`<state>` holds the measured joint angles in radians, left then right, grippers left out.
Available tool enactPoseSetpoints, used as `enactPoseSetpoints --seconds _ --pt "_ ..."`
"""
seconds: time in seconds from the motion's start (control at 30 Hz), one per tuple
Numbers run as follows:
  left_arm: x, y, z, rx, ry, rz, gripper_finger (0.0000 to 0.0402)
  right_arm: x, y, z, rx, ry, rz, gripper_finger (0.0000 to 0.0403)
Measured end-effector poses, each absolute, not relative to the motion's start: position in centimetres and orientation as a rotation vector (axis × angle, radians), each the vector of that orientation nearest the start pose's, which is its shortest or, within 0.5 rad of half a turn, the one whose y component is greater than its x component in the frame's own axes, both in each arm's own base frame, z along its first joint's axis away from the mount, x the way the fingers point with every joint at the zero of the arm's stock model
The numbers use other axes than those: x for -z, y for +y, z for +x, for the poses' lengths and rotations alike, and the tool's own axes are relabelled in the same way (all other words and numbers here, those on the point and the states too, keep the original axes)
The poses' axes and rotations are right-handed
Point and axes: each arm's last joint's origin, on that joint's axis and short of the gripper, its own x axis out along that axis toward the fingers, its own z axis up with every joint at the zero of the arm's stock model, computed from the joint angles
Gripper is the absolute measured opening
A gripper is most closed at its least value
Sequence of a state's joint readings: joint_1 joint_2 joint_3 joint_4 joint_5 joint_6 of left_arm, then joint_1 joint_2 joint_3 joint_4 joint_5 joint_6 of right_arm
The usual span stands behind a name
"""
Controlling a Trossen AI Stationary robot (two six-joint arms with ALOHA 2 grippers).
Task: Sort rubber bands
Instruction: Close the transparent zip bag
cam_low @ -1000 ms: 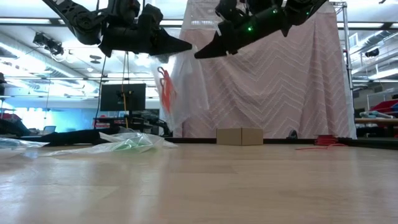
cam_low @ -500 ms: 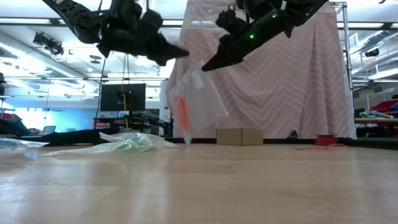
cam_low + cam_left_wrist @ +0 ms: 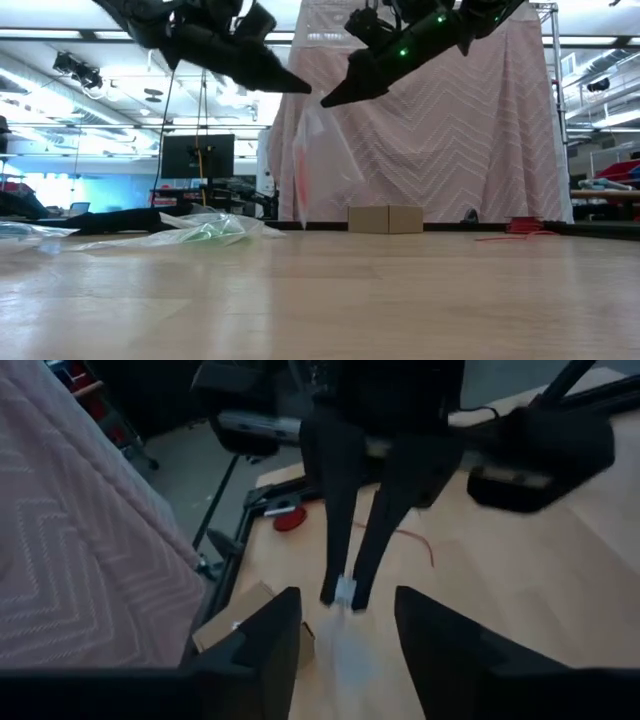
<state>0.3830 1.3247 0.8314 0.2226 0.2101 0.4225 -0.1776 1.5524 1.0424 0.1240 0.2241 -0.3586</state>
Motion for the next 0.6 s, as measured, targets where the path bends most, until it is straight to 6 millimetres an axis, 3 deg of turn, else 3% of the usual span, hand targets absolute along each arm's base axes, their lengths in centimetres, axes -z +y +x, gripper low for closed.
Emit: enactPoseSetpoints --seconds 0.3,0.6 --pt "-28.01 10.1 27.81 -0.13 0.314 0.293 0.0178 -26.66 -6.71 34.17 0.33 0.429 -0.362 0.0" --pt "-27.6 10.19 27.88 -0.153 0.345 0.269 0.0175 -26.76 -5.9 34.35 0.306 0.416 -0.377 0.0"
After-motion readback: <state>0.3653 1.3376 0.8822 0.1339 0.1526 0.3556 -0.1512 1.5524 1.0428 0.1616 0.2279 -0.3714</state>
